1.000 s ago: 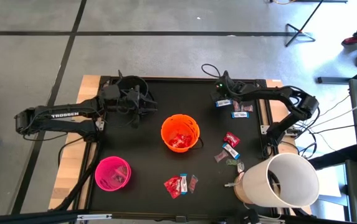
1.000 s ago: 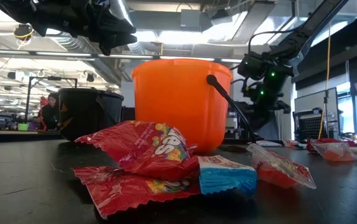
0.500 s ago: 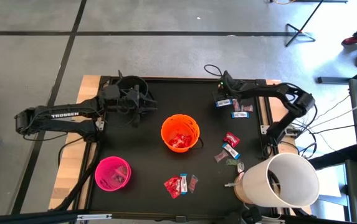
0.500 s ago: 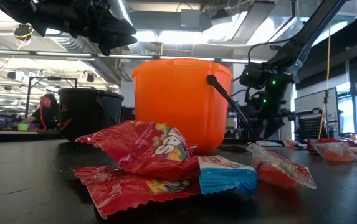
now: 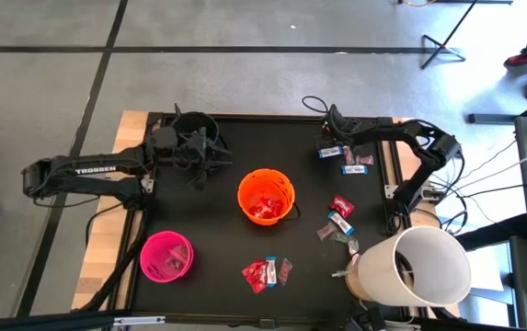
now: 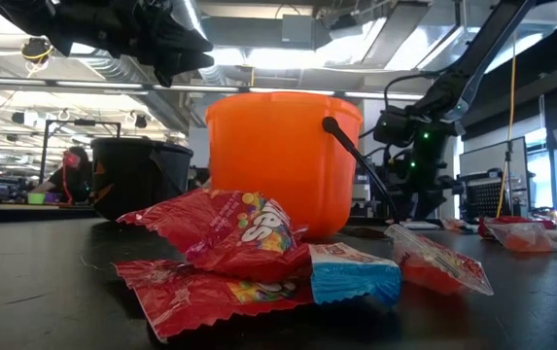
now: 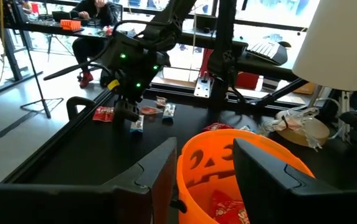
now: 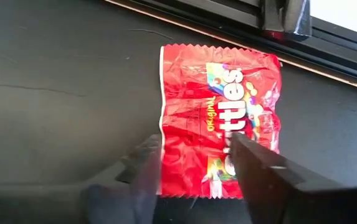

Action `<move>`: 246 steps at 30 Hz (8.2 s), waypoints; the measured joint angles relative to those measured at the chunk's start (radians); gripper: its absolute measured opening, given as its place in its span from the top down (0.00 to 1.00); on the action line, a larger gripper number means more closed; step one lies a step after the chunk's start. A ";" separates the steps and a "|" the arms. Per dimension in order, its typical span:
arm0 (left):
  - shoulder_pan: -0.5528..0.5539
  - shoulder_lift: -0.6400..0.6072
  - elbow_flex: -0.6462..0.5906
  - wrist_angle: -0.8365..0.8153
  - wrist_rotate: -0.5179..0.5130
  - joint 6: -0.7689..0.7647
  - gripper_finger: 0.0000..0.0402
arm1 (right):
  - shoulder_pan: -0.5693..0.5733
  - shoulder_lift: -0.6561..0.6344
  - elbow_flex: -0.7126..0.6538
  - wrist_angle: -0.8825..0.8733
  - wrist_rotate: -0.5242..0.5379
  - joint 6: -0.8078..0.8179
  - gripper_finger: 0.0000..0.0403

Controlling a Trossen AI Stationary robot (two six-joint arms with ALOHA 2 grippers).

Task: Sort candy
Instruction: Put the red candy into the orange bucket, then put the white chocolate into the black bucket

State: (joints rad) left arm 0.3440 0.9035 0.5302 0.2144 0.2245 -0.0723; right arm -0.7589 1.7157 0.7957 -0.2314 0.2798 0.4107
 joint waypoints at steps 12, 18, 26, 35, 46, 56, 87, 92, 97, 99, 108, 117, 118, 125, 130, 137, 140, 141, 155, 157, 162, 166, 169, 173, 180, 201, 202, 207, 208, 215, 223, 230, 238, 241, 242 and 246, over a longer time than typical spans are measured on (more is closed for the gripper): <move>-0.026 0.000 0.000 -0.003 -0.007 0.000 0.63 | 0.000 -0.073 -0.008 -0.028 -0.064 -0.003 0.97; -0.026 0.000 0.000 -0.004 -0.028 0.000 0.63 | 0.054 -0.194 -0.008 0.003 -0.100 -0.023 0.98; -0.026 0.000 0.000 -0.004 -0.051 0.000 0.63 | 0.231 -0.340 -0.007 0.250 -0.292 -0.103 0.99; -0.026 0.000 0.000 -0.003 -0.060 -0.003 0.63 | 0.471 -0.376 -0.005 0.473 -0.652 -0.106 0.99; -0.026 0.000 0.000 0.002 -0.060 -0.005 0.63 | 0.663 -0.374 -0.005 0.458 -0.604 -0.190 0.85; -0.035 0.000 0.000 0.003 -0.060 -0.038 0.63 | 0.664 -0.385 -0.004 0.431 -0.440 -0.235 0.57; -0.046 0.000 0.000 0.004 -0.086 -0.003 0.63 | 0.201 -0.331 -0.103 -0.097 -0.112 -0.081 0.54; -0.046 0.000 0.000 0.003 -0.086 -0.004 0.63 | 0.144 -0.250 -0.103 -0.067 -0.146 -0.102 0.54; -0.046 0.000 0.000 0.003 -0.086 -0.004 0.63 | 0.143 -0.191 -0.103 -0.045 -0.159 -0.105 0.54; -0.046 0.000 0.000 0.003 -0.088 -0.004 0.63 | 0.144 -0.178 -0.102 -0.026 -0.159 -0.105 0.54; -0.046 0.000 0.000 0.003 -0.093 -0.004 0.63 | 0.144 -0.165 -0.101 0.009 -0.190 -0.105 0.54; -0.046 0.000 0.000 0.003 -0.093 -0.005 0.63 | 0.144 -0.165 -0.101 0.002 -0.193 -0.121 0.77; -0.046 0.000 0.000 0.003 -0.093 -0.005 0.63 | 0.144 -0.165 -0.101 0.002 -0.194 -0.127 0.82; -0.046 0.000 0.000 0.003 -0.093 -0.008 0.63 | 0.144 -0.164 -0.095 -0.007 -0.201 -0.155 0.97; -0.046 0.000 0.000 0.002 -0.093 -0.024 0.63 | 0.167 -0.166 -0.060 -0.018 -0.224 -0.215 0.99; -0.047 0.000 0.000 0.002 -0.093 -0.026 0.63 | 0.232 -0.174 0.010 -0.012 -0.223 -0.421 0.94; -0.047 0.000 0.000 0.002 -0.091 -0.026 0.63 | 0.244 -0.174 0.021 -0.021 -0.219 -0.506 0.86; -0.047 0.000 0.000 0.002 -0.089 -0.026 0.63 | 0.245 -0.174 0.022 -0.033 -0.216 -0.524 0.82; -0.047 0.000 0.000 -0.001 -0.086 -0.030 0.63 | 0.197 -0.139 0.024 -0.183 -0.102 -0.516 0.24; -0.047 0.001 0.000 -0.001 -0.086 -0.032 0.63 | 0.172 -0.111 0.024 -0.177 -0.131 -0.515 0.23; -0.048 0.001 0.000 -0.004 -0.084 -0.053 0.63 | 0.123 -0.047 0.030 -0.170 -0.212 -0.509 0.23; -0.062 0.001 0.000 -0.005 -0.084 -0.053 0.63 | 0.123 -0.038 0.029 -0.177 -0.238 -0.487 0.28; -0.069 0.001 0.000 -0.005 -0.084 -0.052 0.63 | 0.135 -0.041 0.028 -0.185 -0.251 -0.481 0.38; -0.070 0.001 0.000 -0.005 -0.084 -0.052 0.63 | 0.152 -0.041 0.027 -0.189 -0.260 -0.465 0.58; -0.070 0.001 0.000 -0.005 -0.085 -0.052 0.63 | 0.163 -0.069 0.025 -0.186 -0.276 -0.401 0.85; -0.089 0.001 0.000 -0.001 -0.150 0.117 0.63 | 0.254 -0.350 0.023 0.348 -0.828 -0.201 0.85; -0.100 0.001 0.000 0.005 -0.165 0.162 0.63 | 0.268 -0.350 0.023 0.395 -0.860 -0.183 0.85; -0.140 0.025 0.002 0.113 -0.182 0.273 0.63 | 0.350 -0.350 0.023 0.562 -0.902 -0.132 0.85; -0.147 0.037 0.009 0.125 -0.182 0.277 0.63 | 0.363 -0.350 0.023 0.584 -0.902 -0.127 0.85; -0.201 0.167 0.103 0.140 -0.183 0.324 0.52 | 0.437 -0.350 0.023 0.660 -0.900 -0.119 0.85; -0.228 0.314 0.247 0.139 -0.188 0.370 0.39 | 0.498 -0.350 0.023 0.657 -0.875 -0.119 0.85; -0.226 0.401 0.337 0.138 -0.118 0.374 0.37 | 0.531 -0.350 0.023 0.655 -0.875 -0.119 0.85; -0.239 0.501 0.409 0.110 -0.031 0.397 0.37 | 0.533 -0.350 0.024 0.648 -0.875 -0.120 0.85; -0.240 0.535 0.427 0.105 -0.030 0.397 0.37 | 0.533 -0.350 0.024 0.647 -0.875 -0.122 0.85; -0.240 0.543 0.431 0.104 -0.030 0.397 0.37 | 0.533 -0.350 0.024 0.647 -0.875 -0.122 0.85; -0.240 0.556 0.435 0.107 -0.040 0.408 0.39 | 0.533 -0.350 0.024 0.644 -0.875 -0.123 0.85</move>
State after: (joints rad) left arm 0.1043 1.4600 0.9649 0.3214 0.1848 0.3354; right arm -0.2264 1.3655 0.8192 0.4123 -0.5953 0.2874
